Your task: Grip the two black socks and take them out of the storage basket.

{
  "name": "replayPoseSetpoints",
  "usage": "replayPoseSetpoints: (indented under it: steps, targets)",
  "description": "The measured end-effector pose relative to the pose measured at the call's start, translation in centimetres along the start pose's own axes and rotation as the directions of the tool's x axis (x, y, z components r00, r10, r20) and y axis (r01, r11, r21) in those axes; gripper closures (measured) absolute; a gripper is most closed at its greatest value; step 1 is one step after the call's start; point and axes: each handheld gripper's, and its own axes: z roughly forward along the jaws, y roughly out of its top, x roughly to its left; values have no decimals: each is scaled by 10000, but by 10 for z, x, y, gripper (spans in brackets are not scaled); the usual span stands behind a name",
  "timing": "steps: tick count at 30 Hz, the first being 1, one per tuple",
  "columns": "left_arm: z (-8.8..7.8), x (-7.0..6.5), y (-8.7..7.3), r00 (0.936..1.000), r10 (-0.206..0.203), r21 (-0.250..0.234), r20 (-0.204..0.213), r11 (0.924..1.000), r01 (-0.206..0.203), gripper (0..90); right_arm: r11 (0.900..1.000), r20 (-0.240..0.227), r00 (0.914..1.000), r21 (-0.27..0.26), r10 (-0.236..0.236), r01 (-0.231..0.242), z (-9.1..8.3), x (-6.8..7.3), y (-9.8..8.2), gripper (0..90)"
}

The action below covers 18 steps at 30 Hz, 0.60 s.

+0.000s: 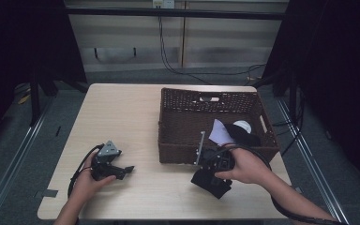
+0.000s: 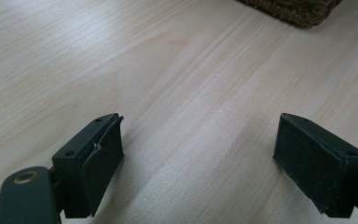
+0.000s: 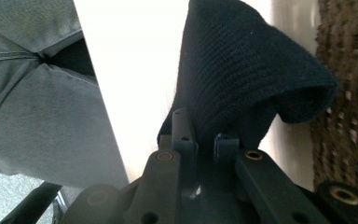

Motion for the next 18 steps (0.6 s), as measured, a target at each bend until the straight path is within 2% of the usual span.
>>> replayPoseSetpoints:
  steps: [8,14,15,18]
  targets:
    - [0,0,0,10000,7,7,-3,10000,-7,147,9988,120,9998,476,-132,126,22,-1,2,791]
    - [0,0,0,10000,1,3,-2,10000,-1,147,9987,179,9997,484,149,-158,20,-5,-1,714]
    - [0,0,0,10000,1,4,0,10000,-1,147,9991,239,9995,377,192,-201,18,-6,-3,671]
    - [0,0,0,10000,50,40,1,10000,-50,147,9987,253,9993,411,280,-290,14,-6,-6,628]
